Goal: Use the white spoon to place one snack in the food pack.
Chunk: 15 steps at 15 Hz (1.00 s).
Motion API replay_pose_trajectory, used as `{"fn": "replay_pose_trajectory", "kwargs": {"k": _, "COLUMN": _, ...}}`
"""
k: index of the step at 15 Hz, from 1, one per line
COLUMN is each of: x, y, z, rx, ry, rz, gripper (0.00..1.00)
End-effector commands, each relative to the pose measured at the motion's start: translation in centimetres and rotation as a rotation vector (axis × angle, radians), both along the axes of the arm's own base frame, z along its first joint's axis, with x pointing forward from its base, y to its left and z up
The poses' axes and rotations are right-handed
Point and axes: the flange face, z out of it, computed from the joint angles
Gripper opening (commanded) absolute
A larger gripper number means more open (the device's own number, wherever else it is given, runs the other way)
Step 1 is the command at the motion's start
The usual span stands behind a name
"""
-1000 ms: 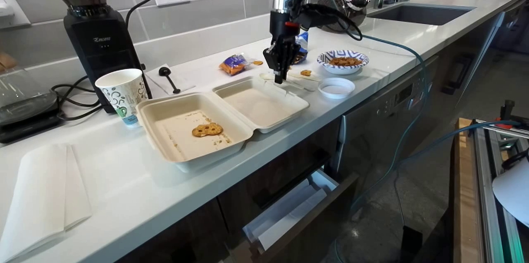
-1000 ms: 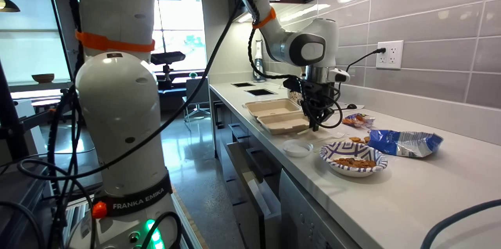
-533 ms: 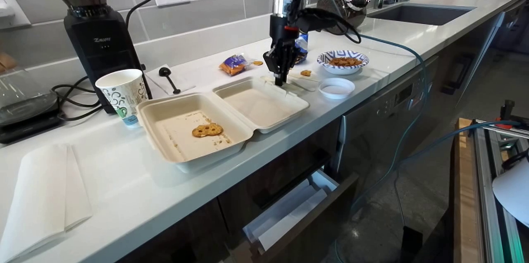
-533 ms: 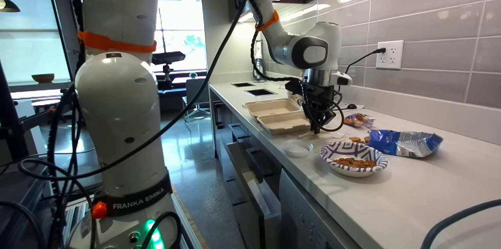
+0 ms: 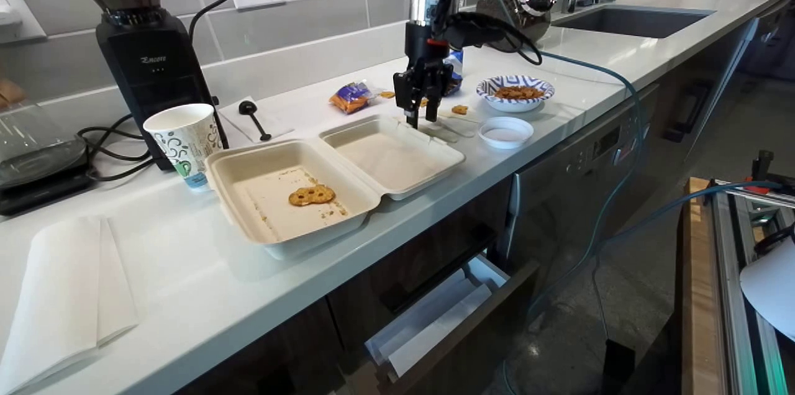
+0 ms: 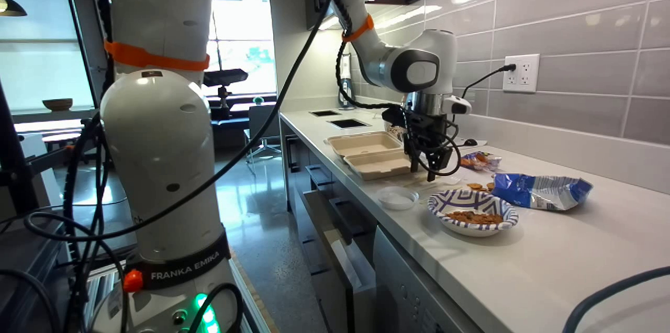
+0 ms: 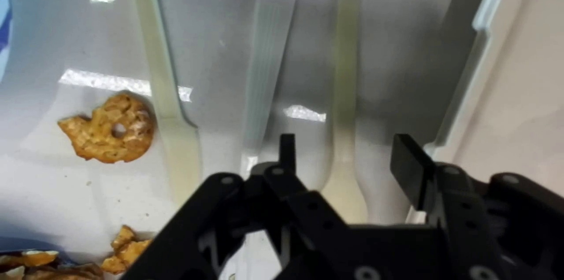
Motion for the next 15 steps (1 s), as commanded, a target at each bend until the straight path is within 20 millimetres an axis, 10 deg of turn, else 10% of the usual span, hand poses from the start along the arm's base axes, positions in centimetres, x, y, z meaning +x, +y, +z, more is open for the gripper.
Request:
{"fn": "replay_pose_trajectory", "kwargs": {"k": 1, "x": -0.1, "y": 0.7, "z": 0.7, "rx": -0.02, "ry": 0.0, "rz": -0.003, "gripper": 0.91}}
{"fn": "replay_pose_trajectory", "kwargs": {"k": 15, "x": -1.2, "y": 1.7, "z": 3.5, "rx": -0.099, "ry": 0.009, "rz": -0.068, "gripper": 1.0}}
